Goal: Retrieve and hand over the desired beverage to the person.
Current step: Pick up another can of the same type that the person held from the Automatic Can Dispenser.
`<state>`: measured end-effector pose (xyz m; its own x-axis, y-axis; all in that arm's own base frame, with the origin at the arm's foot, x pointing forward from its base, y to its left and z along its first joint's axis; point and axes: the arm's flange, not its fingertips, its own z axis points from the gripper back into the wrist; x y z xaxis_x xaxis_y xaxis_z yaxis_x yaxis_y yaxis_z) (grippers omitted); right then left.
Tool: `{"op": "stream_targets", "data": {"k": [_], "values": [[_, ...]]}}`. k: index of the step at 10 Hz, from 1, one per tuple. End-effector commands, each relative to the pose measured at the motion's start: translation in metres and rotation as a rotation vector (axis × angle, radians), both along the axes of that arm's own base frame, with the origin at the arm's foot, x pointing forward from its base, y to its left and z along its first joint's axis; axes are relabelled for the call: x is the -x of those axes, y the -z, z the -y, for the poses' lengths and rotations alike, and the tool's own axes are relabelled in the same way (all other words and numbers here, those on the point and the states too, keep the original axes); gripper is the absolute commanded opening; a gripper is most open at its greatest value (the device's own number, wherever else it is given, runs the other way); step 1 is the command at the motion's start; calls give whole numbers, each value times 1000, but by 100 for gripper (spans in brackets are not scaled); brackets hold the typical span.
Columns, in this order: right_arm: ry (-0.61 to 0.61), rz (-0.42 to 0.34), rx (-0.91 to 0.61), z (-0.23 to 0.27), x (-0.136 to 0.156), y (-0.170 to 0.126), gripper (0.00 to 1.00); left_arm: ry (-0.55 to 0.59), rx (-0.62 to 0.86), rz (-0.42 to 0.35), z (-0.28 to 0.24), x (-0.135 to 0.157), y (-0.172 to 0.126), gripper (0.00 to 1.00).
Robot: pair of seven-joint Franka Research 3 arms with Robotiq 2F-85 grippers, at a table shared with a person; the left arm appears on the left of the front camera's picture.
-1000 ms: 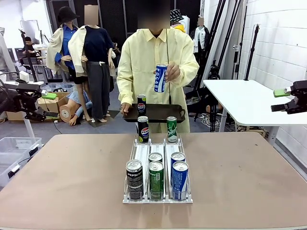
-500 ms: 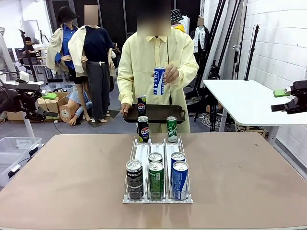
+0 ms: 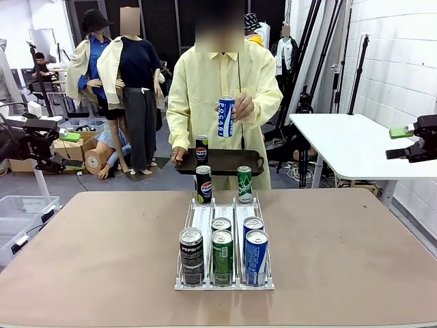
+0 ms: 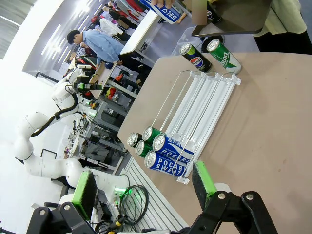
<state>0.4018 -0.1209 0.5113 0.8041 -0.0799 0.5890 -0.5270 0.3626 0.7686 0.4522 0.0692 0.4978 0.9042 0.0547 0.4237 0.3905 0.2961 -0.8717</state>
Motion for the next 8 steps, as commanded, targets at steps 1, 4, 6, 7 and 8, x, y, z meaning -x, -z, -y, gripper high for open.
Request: {"op": "stream_targets", "data": {"k": [1,4,6,7,8], "values": [[-6,7,1,-2,1,1,100,-7,0,2,-1,0,-1,100],[-6,7,1,-2,1,1,100,-7,0,2,-1,0,-1,100],[-6,7,1,-2,1,1,100,-7,0,2,-1,0,-1,100],[-6,7,1,-2,1,1,100,-7,0,2,-1,0,-1,100],[-6,7,1,-2,1,1,100,-7,0,2,-1,0,-1,100]]}}
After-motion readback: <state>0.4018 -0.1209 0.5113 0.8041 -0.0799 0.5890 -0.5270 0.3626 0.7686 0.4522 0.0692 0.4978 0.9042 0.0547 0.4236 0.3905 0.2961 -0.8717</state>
